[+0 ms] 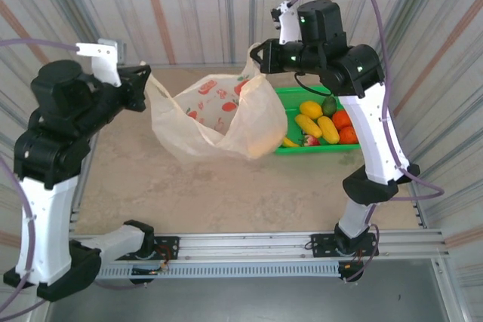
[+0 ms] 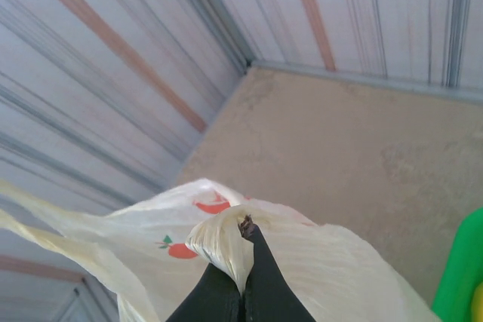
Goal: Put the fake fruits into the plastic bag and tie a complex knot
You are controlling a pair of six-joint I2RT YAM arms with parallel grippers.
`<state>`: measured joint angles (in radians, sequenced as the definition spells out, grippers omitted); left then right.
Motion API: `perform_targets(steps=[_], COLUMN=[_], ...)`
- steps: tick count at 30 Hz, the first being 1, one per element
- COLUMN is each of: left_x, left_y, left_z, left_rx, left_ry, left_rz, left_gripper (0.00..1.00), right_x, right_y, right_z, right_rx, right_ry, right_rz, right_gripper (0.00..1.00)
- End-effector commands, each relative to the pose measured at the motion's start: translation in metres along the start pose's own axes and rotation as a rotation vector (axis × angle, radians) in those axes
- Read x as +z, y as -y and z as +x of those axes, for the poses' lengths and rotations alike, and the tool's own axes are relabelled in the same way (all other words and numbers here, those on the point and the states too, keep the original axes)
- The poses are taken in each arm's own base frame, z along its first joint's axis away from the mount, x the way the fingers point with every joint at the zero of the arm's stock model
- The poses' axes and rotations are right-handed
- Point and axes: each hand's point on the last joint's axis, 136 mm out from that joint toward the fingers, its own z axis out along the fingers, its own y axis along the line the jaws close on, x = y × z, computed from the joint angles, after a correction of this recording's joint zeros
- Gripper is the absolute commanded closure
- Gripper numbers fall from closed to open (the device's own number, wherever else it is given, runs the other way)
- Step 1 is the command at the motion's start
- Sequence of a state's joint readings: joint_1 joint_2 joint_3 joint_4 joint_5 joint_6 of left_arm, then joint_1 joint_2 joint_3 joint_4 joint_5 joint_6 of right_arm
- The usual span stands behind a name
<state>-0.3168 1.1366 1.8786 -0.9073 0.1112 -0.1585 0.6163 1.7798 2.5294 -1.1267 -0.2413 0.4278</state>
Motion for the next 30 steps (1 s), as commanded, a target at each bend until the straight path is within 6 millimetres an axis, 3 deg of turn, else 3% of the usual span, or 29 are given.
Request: perform_targets(steps=[1,5,10,16,19,22,25,30], left_x=[0.027,0.042,0.052,0.074,0.065,0.056,0.050,0.043], left_y=[-0.007,-0.010,-0.003,0.030,0.027,0.029,0.036,0.043], left_z=[0.015,0.007,-0.004,0.037,0.049,0.051,0.052,0.054], left_rx=[-0.075,-0.146,-0.173,-0.299,-0.291,-0.295,-0.318,-0.314], left_ry=[-0.089,-0.091,-0.096,-0.193,-0.178,-0.163,-0.153,-0.151], left_rz=[0.034,0.084,0.158,0.427,0.405,0.409,0.445,0.461], left_gripper=[1.00,1.00,1.00,1.00,1.00,1.00,1.00,1.00], right_x=[0.027,0.036,0.042,0.085,0.100,0.107,0.102,0.075], right_y=[0.014,0.028,0.027,0.072,0.083,0.091,0.088,0.062], right_z=[0.038,0.037,0.031,0.084,0.098,0.098,0.084,0.052], right_rx=[0.106,0.146,0.163,0.204,0.211,0.200,0.170,0.091], right_ry=[-0.166,-0.170,-0.160,-0.295,-0.334,-0.339,-0.298,-0.206], right_rz=[0.005,0.000,-0.027,0.073,0.065,0.078,0.079,0.032], right_gripper=[1.00,1.00,1.00,0.98,0.85,0.72,0.52,0.23])
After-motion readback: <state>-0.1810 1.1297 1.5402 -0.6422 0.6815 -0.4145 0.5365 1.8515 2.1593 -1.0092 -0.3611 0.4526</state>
